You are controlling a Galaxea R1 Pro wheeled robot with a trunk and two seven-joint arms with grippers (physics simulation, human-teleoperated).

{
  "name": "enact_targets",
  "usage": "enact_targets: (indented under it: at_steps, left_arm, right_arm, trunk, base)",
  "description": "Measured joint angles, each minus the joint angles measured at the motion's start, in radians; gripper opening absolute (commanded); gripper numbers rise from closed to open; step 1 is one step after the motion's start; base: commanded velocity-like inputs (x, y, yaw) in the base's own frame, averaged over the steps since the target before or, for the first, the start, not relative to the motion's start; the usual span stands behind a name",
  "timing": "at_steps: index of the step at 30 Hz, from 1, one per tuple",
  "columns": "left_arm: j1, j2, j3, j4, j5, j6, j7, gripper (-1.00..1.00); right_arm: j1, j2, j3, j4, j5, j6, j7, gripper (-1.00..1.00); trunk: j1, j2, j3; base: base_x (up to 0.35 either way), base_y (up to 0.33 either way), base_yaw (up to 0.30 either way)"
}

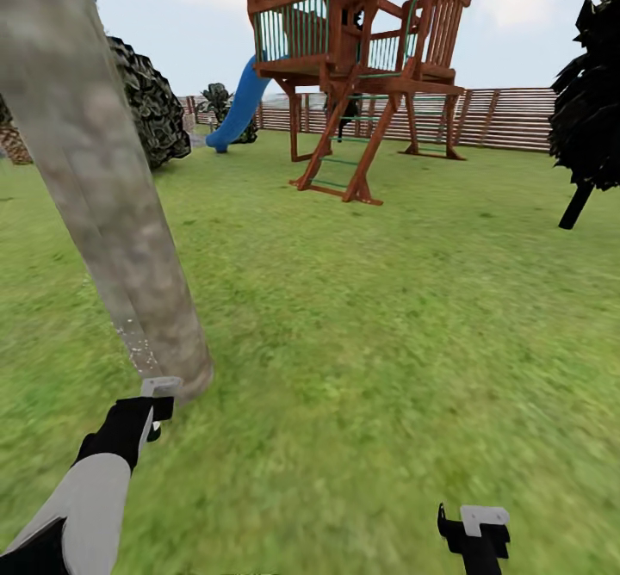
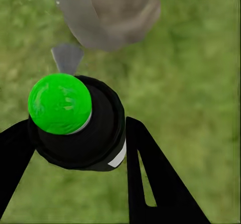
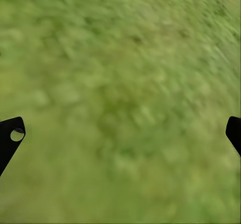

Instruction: In the garden, pick up the pesticide atomizer on the floor and spray pesticide onto both trees until each tree trunk is fully covered.

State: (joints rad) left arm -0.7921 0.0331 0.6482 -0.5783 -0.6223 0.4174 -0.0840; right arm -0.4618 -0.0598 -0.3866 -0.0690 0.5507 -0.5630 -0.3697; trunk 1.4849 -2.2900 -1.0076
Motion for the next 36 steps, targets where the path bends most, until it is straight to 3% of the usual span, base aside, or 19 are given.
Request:
enact_targets:
  at_steps: [5, 12, 15, 18, 21, 22, 26, 36]
  left_arm:
    - [-0.087, 0.008, 0.0, -0.011, -0.002, 0.021, 0.0, -1.0]
    - [-0.168, 0.012, -0.001, -0.109, -0.006, 0.126, -0.002, -1.0]
    - [-0.177, 0.018, -0.002, -0.154, -0.01, 0.157, -0.003, -1.0]
    - [-0.191, 0.003, -0.019, -0.203, -0.004, 0.201, -0.005, -1.0]
    - [-0.208, -0.007, -0.114, -0.205, 0.005, 0.241, -0.007, -1.0]
    - [-0.214, -0.006, -0.125, -0.205, 0.0, 0.251, -0.007, -1.0]
    - [-0.217, 0.007, -0.133, -0.206, -0.001, 0.262, -0.009, -1.0]
    - [-0.208, -0.002, -0.136, -0.204, -0.002, 0.259, -0.002, -1.0]
  right_arm:
    - [0.0, 0.0, 0.0, 0.0, 0.0, 0.0, 0.0, 1.0]
    - [0.0, -0.001, 0.0, 0.0, 0.0, 0.0, 0.0, 1.0]
    - [0.0, -0.002, 0.0, 0.0, 0.0, 0.0, 0.0, 1.0]
    - [0.0, -0.001, 0.0, 0.0, 0.0, 0.0, 0.0, 1.0]
    - [0.0, -0.001, 0.0, 0.0, 0.0, 0.0, 0.0, 1.0]
    - [0.0, -0.001, 0.0, 0.0, 0.0, 0.0, 0.0, 1.0]
    - [0.0, -0.001, 0.0, 0.0, 0.0, 0.0, 0.0, 1.0]
    - [0.0, -0.002, 0.0, 0.0, 0.002, 0.0, 0.002, 1.0]
  trunk:
    - [0.0, 0.0, 0.0]
    - [0.0, 0.0, 0.0]
    - [0.0, 0.0, 0.0]
    - [0.0, 0.0, 0.0]
    - [0.0, 0.0, 0.0]
    - [0.0, 0.0, 0.0]
    - [0.0, 0.0, 0.0]
    - [0.0, 0.0, 0.0]
  base:
    - [0.001, -0.273, 0.241]
    - [0.107, -0.248, 0.016]
    - [0.022, -0.032, 0.002]
    - [0.001, -0.001, 0.199]
    - [0.0, 0.0, 0.269]
    - [0.0, 0.0, 0.276]
    - [0.001, -0.032, 0.2]
    - [0.142, -0.227, 0.005]
